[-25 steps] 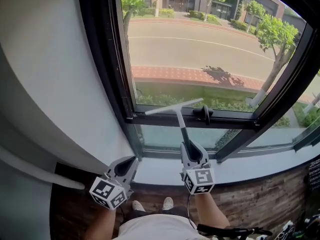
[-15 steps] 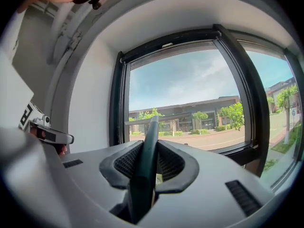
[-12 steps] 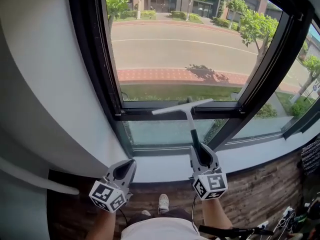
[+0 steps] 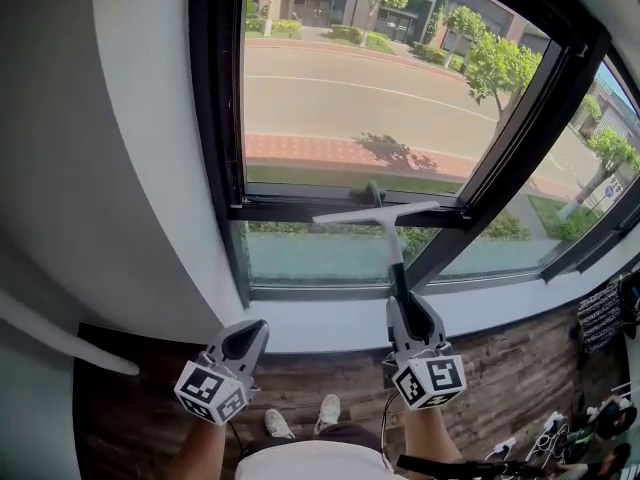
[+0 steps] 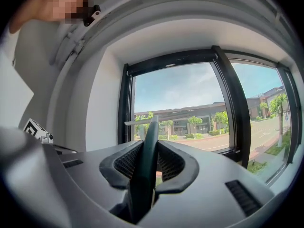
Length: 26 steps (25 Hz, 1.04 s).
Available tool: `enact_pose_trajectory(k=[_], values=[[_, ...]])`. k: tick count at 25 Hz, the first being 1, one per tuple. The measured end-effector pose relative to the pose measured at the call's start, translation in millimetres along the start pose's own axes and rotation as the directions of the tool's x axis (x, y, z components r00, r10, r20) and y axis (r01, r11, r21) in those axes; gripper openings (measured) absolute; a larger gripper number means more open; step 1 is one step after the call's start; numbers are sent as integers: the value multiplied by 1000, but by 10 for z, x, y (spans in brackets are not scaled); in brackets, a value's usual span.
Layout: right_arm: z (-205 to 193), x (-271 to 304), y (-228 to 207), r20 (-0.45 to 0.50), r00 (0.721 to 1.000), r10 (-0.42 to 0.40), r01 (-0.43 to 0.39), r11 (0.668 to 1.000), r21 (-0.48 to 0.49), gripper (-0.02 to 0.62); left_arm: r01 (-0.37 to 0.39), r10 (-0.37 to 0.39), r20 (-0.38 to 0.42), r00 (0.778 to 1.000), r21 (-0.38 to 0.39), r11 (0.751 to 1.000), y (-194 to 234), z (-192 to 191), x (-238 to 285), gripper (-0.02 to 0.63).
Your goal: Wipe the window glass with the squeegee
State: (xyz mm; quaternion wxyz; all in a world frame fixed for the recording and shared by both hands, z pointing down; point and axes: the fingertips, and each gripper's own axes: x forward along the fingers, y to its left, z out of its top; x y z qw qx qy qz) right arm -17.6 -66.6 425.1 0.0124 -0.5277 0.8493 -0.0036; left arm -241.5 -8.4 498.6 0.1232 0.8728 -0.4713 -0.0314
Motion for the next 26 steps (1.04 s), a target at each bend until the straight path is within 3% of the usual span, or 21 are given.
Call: enact_pose_trajectory(k=[7,15,26], values=[[236,-245,-162,65,998,7,-7,1000,-10,98,-6,5,21,1000,29,1000,-317,108,33,17],[409,-668,-740,102,995,20,-14,998,-63,98,15,-16,18,1000,68,998,-1082,129,435,17],[256,-714,-1018,73,996,57,-54,998,-31,98,-2,1,11,1000,86,996,-1315,109,658,17]])
